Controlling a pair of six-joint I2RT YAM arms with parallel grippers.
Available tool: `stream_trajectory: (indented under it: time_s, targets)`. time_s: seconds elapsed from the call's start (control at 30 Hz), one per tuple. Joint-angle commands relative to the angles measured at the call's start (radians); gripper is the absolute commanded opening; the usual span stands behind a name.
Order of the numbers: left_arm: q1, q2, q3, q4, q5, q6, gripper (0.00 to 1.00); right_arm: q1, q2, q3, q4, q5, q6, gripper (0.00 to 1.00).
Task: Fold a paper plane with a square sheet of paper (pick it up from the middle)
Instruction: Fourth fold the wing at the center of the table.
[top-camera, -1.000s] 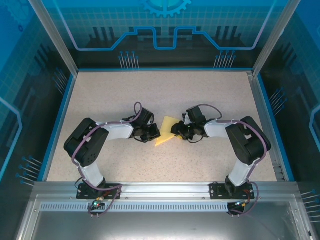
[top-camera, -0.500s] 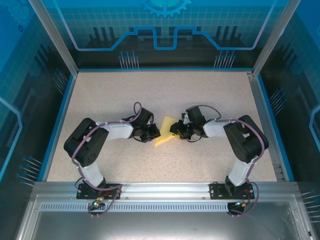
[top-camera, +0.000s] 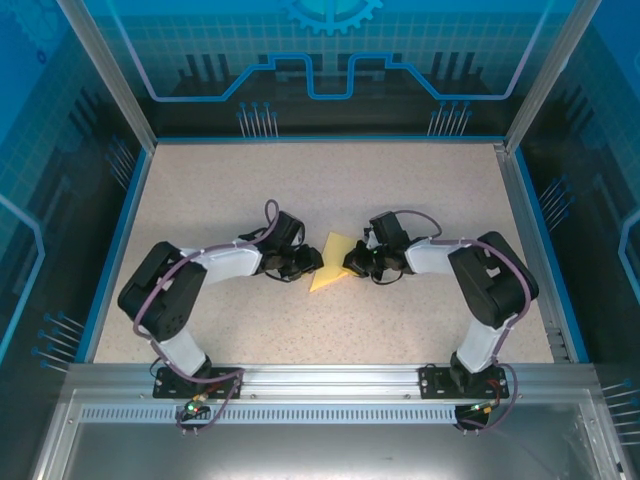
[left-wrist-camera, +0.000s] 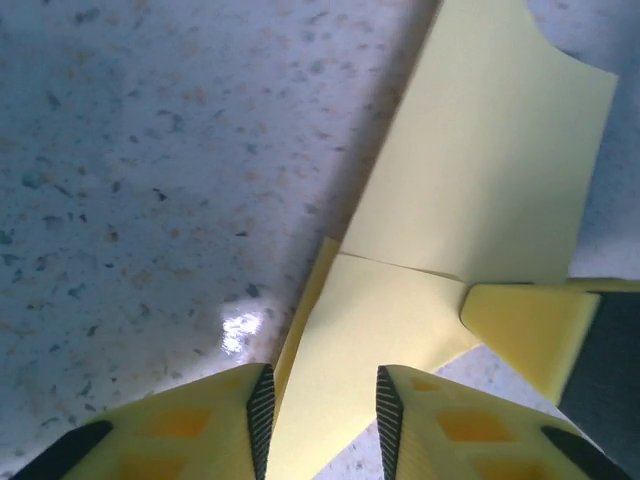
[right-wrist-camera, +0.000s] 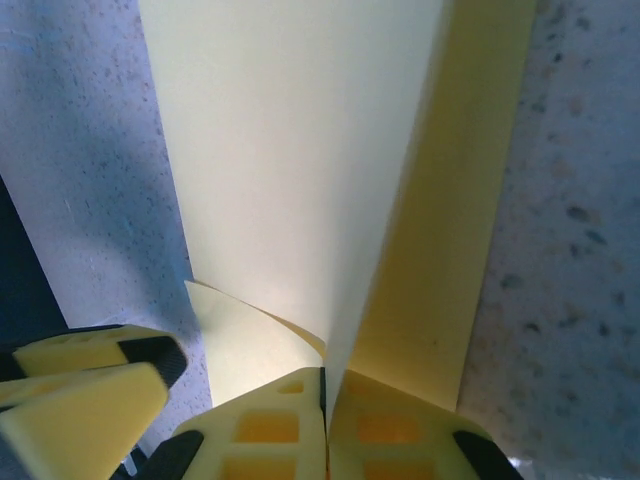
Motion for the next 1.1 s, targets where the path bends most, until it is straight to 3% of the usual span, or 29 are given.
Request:
stream_trajectory:
  time_s: [0.0, 0.13, 0.23, 0.53, 0.77, 0.9, 1.07]
  targets:
    - [0.008, -0.086, -0.013, -0.030, -0.016, 0.026, 0.50, 0.028, -0.107, 0.000, -0.123, 0.102, 0.027, 0.04]
    - [0.008, -0.184, -0.068, 0.014, -0.023, 0.080, 0.66, 0.087, -0.188, 0.020, -0.277, 0.245, 0.072, 0.02]
    - [0.007, -0.265, -0.099, 0.019, -0.037, 0.148, 0.73, 0.145, -0.212, 0.048, -0.331, 0.318, 0.125, 0.02]
    - [0.008, -0.472, -0.215, 0.019, -0.128, 0.304, 0.91, 0.220, -0.127, 0.218, -0.378, 0.400, 0.192, 0.03]
    - [0.007, -0.550, -0.349, 0.131, -0.219, 0.378, 0.92, 0.221, -0.002, 0.315, -0.390, 0.398, 0.324, 0.01]
    - [0.008, -0.541, -0.355, 0.169, -0.216, 0.474, 0.93, 0.222, 0.001, 0.322, -0.423, 0.462, 0.428, 0.01]
    - [0.008, -0.475, -0.357, 0.288, -0.168, 0.506, 0.93, 0.200, -0.013, 0.345, -0.488, 0.539, 0.438, 0.02]
